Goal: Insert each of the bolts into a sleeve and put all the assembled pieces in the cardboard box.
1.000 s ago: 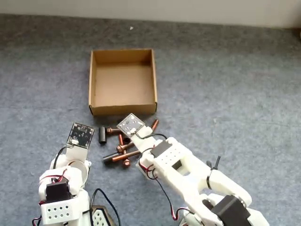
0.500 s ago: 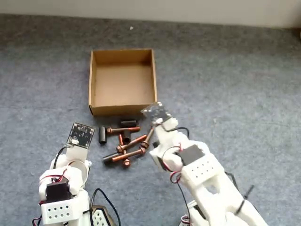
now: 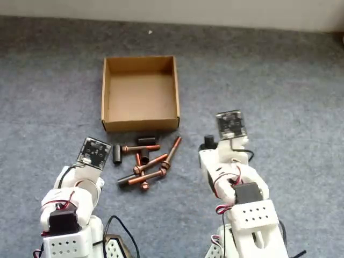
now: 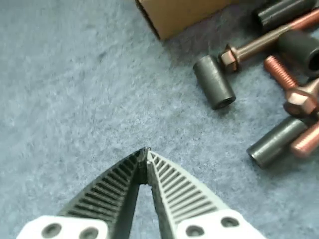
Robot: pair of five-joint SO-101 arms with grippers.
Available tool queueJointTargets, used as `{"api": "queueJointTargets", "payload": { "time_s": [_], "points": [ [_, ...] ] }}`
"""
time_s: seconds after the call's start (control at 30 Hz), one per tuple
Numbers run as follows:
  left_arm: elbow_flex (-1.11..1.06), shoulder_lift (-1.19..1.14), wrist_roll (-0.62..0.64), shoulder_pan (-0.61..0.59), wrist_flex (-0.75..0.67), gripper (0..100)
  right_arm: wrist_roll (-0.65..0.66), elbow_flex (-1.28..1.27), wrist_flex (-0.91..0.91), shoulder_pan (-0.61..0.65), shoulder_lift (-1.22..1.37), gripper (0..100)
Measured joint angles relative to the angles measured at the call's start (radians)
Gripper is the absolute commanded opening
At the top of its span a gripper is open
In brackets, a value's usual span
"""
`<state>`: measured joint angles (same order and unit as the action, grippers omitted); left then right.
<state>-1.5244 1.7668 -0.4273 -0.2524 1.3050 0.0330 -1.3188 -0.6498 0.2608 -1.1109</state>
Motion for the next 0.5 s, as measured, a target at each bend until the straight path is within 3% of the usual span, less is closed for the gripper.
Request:
{"api": "queueJointTargets", "payload": {
  "time_s": [0.33,0.5],
  "points": [
    [0.267,-0.011,-0.018,0.213,0.003,1,-0.121,-0.003,0.021,-0.163,-0.095,0.5],
    [0.443,-0.193,-0.018,0.290,0.057,1,-0.130,-0.044,0.021,-0.203,-0.164,0.6]
  ]
}}
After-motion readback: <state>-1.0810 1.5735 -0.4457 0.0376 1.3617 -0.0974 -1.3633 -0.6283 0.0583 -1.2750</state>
